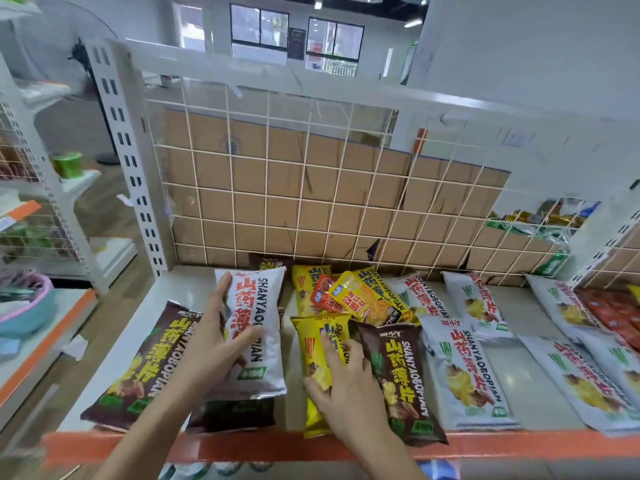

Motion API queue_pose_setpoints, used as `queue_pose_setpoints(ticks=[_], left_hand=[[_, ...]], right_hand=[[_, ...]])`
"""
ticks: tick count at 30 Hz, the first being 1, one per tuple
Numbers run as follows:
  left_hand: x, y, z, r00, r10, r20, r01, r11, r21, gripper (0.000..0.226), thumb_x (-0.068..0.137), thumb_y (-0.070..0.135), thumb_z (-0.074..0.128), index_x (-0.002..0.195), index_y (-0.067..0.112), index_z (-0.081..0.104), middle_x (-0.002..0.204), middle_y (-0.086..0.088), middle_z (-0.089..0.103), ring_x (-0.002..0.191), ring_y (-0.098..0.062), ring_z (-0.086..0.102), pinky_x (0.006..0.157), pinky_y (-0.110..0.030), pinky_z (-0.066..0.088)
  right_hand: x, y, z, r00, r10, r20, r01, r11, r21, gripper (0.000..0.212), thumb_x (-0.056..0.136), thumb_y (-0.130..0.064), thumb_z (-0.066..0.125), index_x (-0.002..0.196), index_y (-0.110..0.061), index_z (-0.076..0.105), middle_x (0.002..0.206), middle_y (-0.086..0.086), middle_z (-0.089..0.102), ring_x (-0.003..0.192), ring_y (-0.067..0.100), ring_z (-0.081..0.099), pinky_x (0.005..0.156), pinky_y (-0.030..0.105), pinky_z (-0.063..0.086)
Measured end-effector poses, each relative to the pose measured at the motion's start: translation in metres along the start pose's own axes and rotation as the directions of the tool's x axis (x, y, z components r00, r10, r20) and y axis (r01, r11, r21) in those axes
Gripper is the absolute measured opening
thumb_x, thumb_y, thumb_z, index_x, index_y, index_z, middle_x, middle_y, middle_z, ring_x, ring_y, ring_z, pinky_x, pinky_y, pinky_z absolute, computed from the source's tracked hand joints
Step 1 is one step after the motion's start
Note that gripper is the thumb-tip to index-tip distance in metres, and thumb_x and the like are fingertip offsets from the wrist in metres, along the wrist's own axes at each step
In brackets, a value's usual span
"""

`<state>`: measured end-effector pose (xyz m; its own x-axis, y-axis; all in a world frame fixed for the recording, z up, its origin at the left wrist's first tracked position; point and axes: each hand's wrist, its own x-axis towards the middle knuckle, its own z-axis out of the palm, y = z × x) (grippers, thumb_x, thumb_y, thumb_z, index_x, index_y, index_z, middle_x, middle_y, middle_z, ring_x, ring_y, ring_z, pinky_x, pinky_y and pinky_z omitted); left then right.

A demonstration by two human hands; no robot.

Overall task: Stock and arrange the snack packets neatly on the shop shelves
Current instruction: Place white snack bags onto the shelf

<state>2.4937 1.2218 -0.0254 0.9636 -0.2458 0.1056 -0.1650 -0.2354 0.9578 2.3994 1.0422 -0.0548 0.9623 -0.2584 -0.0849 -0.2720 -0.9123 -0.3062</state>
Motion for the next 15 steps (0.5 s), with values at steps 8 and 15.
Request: queue_pose_setpoints(ticks=[8,15], left_hand=[[-0.005,0.004,0.008,1.0,0.0,0.023,0.0,1.0,0.009,0.087,0.08,0.008,0.071,0.146,0.035,0.022,0.106,0.017,0.057,0.079,0.015,0.058,0.066,-0.005,0.045],[-0.006,0.001,0.01,0.999,0.009,0.043,-0.009,1.0,-0.011,0.087,0.079,0.006,0.071,0.145,0.035,0.023,0.108,0.023,0.053,0.082,0.018,0.057,0.07,-0.009,0.044]], right_hand=[[-0.005,0.008,-0.015,0.964,0.037,-0.264,-0.001,0.991,0.135,0.079,0.073,-0.067,0.009,0.142,-0.034,0.03,0.15,-0.004,0.023,0.136,0.016,0.024,0.108,0.034,0.027],[-0.006,0.052,-0.027,0.931,0.321,-0.175,-0.323,0.946,0.018,0.059,0.093,-0.05,0.038,0.144,-0.029,0.019,0.153,0.011,0.016,0.138,0.03,0.024,0.108,0.04,0.028]])
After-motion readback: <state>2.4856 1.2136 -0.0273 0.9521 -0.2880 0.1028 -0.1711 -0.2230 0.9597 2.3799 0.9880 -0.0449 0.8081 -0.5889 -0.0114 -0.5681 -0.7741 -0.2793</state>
